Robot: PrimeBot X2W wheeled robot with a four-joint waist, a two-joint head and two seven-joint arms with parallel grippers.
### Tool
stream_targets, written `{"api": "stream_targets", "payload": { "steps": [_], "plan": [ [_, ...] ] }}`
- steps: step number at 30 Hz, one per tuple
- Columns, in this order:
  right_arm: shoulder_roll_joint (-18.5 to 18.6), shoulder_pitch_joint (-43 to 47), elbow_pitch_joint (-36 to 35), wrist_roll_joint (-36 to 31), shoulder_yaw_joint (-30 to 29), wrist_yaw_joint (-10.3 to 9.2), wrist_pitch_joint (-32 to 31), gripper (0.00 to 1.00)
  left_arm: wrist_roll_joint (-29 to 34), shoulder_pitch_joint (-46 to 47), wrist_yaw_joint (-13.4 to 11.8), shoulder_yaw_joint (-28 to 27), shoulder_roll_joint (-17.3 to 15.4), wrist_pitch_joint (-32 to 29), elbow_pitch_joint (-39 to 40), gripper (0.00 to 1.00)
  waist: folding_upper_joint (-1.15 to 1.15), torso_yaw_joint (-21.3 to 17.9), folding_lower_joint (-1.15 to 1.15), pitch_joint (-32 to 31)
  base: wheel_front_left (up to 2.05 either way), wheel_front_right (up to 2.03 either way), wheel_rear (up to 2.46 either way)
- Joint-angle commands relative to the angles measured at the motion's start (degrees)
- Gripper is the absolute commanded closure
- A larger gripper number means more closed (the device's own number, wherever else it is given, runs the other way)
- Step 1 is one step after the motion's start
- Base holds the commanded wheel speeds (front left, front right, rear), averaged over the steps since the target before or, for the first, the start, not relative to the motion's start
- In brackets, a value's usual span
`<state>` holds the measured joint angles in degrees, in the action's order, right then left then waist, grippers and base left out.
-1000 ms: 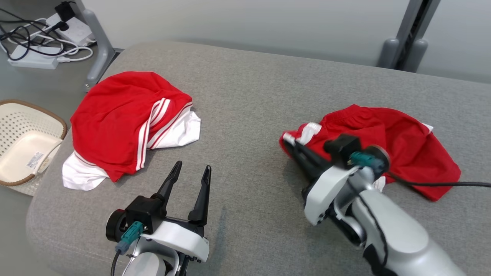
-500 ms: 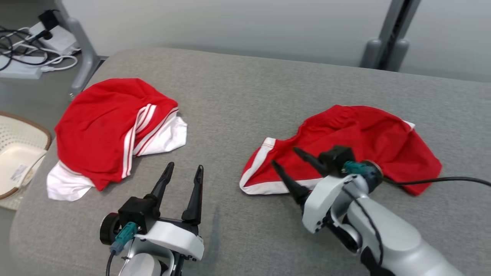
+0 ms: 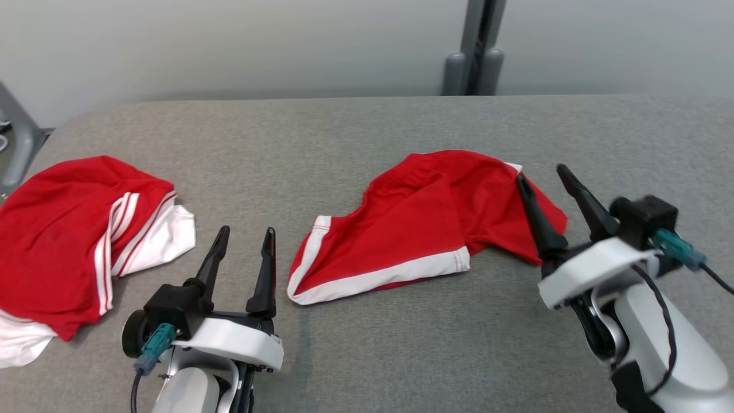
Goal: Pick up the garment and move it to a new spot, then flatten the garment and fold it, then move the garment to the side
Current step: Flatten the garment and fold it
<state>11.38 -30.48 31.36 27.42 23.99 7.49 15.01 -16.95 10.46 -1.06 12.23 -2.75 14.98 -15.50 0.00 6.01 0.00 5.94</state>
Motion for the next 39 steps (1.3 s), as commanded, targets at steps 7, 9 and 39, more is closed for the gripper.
{"api": "stream_targets", "payload": {
  "steps": [7,9,39],
  "plan": [
    [-4.02,12.21,-8.72,-6.56,-11.75,0.0,0.2,0.0,-0.75,-1.1,-0.21,-3.02,-0.25,0.22,1.81,0.0,0.0,-4.05,0.0,-0.95,0.0,0.0,0.0],
    [-4.85,14.11,-9.73,-7.47,-13.12,0.0,0.21,0.0,-0.45,-1.57,-0.18,-3.55,-0.22,0.22,2.15,0.0,0.0,-4.33,0.0,-0.95,0.0,0.0,0.0],
    [-7.04,5.57,10.62,13.57,-0.6,0.0,-3.86,0.0,-0.16,0.66,-0.39,0.02,-0.23,0.22,2.52,0.0,0.0,4.81,0.0,4.43,0.0,0.0,0.0]
  ]
}}
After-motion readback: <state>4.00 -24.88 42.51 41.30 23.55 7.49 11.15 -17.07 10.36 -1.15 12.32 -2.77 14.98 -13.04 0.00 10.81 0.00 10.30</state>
